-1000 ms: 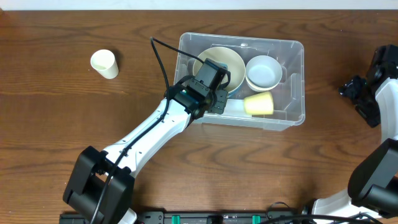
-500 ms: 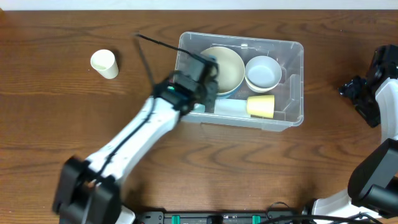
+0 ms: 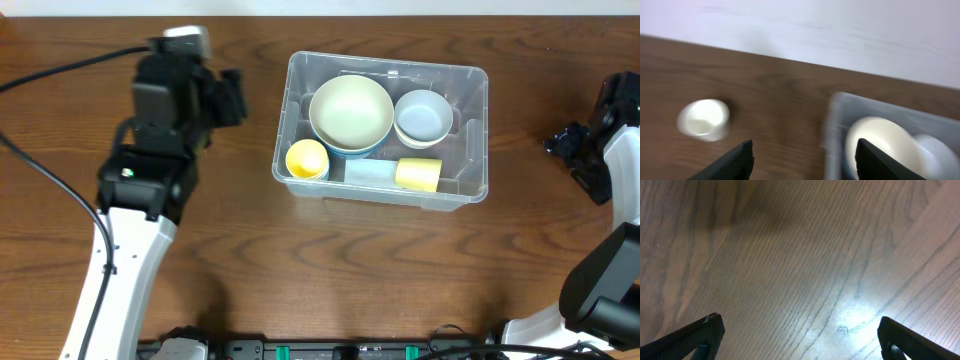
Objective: Pack container
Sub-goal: 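Move the left gripper to the cream cup and grip its rim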
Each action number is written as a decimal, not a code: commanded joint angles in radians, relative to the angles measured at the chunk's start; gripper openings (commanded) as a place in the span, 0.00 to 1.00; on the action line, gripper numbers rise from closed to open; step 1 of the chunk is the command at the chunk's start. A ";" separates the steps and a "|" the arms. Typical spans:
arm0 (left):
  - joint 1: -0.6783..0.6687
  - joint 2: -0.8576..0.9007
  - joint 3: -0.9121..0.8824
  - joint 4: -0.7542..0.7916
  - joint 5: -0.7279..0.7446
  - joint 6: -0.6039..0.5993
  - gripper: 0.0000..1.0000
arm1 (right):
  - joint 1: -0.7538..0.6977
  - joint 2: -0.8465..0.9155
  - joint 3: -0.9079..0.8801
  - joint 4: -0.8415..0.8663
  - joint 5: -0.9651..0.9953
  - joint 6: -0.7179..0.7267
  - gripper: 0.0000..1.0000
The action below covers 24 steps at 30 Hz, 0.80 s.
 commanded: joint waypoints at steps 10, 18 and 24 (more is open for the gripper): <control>0.290 0.331 0.022 0.073 0.034 -0.104 0.67 | -0.006 0.003 -0.002 -0.001 0.009 0.014 0.99; 0.358 0.534 0.063 0.074 0.052 -0.123 0.71 | -0.006 0.003 -0.002 -0.001 0.009 0.014 0.99; 0.381 0.595 0.063 0.072 0.055 -0.143 0.71 | -0.006 0.003 -0.002 -0.001 0.009 0.014 0.99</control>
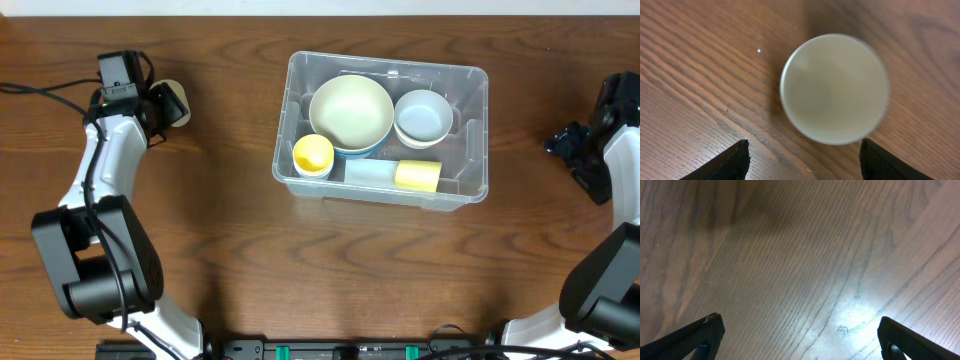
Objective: Pack container
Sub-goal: 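Move the left gripper to the cream cup and grip its rim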
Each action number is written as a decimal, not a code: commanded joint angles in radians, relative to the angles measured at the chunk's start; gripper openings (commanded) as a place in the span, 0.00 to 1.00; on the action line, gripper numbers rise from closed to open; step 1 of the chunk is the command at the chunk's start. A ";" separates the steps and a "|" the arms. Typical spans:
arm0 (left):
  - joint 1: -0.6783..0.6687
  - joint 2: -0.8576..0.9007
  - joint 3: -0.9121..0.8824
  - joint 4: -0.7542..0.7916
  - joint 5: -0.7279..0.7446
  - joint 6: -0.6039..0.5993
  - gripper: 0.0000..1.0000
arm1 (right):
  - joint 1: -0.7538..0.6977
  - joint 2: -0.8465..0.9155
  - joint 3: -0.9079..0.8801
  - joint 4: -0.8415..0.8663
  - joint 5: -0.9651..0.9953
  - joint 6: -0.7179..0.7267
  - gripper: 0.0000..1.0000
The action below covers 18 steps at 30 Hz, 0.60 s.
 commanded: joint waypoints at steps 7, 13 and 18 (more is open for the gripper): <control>0.016 0.061 0.031 -0.005 0.006 -0.032 0.71 | -0.006 0.003 -0.002 -0.001 0.009 0.014 0.99; 0.016 0.107 0.031 -0.013 0.006 -0.032 0.71 | -0.006 0.003 -0.002 -0.001 0.009 0.014 0.99; 0.016 0.122 0.031 -0.009 0.006 -0.032 0.71 | -0.006 0.003 -0.002 -0.001 0.009 0.014 0.99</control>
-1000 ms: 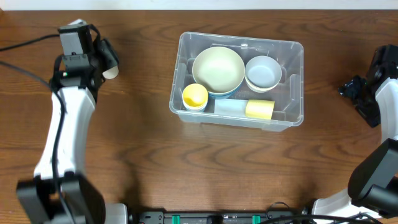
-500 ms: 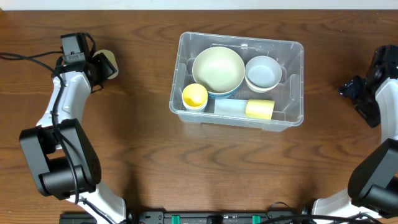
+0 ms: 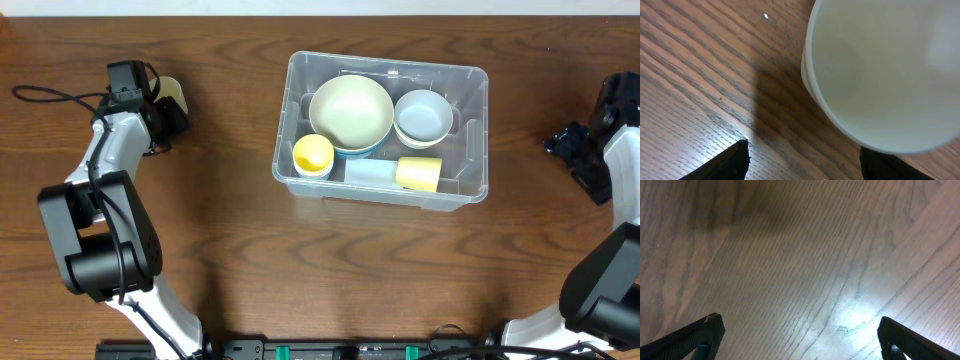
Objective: Pack container
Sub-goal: 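Move the left gripper to the cream cup and grip its rim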
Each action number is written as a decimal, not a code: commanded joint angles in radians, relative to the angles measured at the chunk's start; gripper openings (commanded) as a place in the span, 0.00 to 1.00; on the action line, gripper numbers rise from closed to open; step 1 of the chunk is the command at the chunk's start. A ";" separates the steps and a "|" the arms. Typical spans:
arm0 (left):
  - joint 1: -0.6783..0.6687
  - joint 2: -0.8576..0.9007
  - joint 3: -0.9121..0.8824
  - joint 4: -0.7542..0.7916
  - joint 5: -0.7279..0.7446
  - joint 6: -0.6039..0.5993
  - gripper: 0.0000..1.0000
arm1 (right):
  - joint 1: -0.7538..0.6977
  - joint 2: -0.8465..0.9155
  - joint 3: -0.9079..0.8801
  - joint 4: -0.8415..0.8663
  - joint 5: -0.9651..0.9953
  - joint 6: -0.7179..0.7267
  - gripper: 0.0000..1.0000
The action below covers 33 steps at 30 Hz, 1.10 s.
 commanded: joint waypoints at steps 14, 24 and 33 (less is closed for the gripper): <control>0.005 -0.121 0.029 0.040 0.175 0.021 0.70 | -0.006 0.003 -0.002 -0.001 0.009 0.014 0.99; 0.008 -0.231 0.029 0.105 -0.013 -0.006 0.70 | -0.006 0.003 -0.002 -0.001 0.009 0.014 0.99; 0.018 -0.090 0.029 0.092 -0.013 -0.035 0.71 | -0.006 0.003 -0.002 -0.001 0.009 0.014 0.99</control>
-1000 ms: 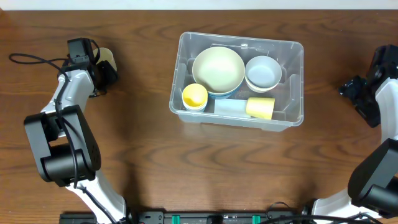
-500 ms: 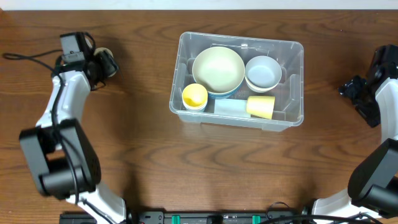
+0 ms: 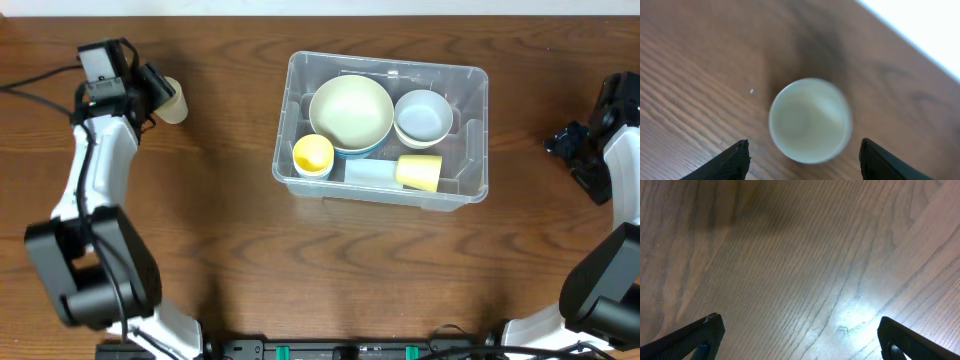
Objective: Pack container
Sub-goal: 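Move the left gripper to the cream cup and grip its rim, then lift the cream cup and carry it toward the bin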
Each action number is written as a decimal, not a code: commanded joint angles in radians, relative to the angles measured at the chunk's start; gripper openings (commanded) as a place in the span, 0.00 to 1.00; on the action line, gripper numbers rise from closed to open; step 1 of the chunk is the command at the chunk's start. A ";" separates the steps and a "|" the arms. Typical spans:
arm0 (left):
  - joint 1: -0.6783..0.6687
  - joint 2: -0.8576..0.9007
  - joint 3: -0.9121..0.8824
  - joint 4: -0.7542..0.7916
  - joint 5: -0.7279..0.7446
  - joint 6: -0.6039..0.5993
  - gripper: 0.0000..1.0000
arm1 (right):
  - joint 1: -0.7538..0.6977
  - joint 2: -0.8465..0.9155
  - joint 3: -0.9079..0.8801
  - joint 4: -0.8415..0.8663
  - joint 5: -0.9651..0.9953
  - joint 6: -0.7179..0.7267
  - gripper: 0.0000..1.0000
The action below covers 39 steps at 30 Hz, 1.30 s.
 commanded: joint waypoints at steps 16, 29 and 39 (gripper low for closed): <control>0.056 0.138 0.008 0.002 0.005 -0.119 0.71 | -0.006 0.003 -0.002 -0.001 0.009 0.014 0.99; 0.056 0.195 0.008 -0.012 0.059 -0.119 0.26 | -0.006 0.003 -0.002 -0.001 0.009 0.014 0.99; 0.052 0.140 0.008 -0.018 0.150 -0.099 0.06 | -0.006 0.003 -0.002 -0.001 0.009 0.014 0.99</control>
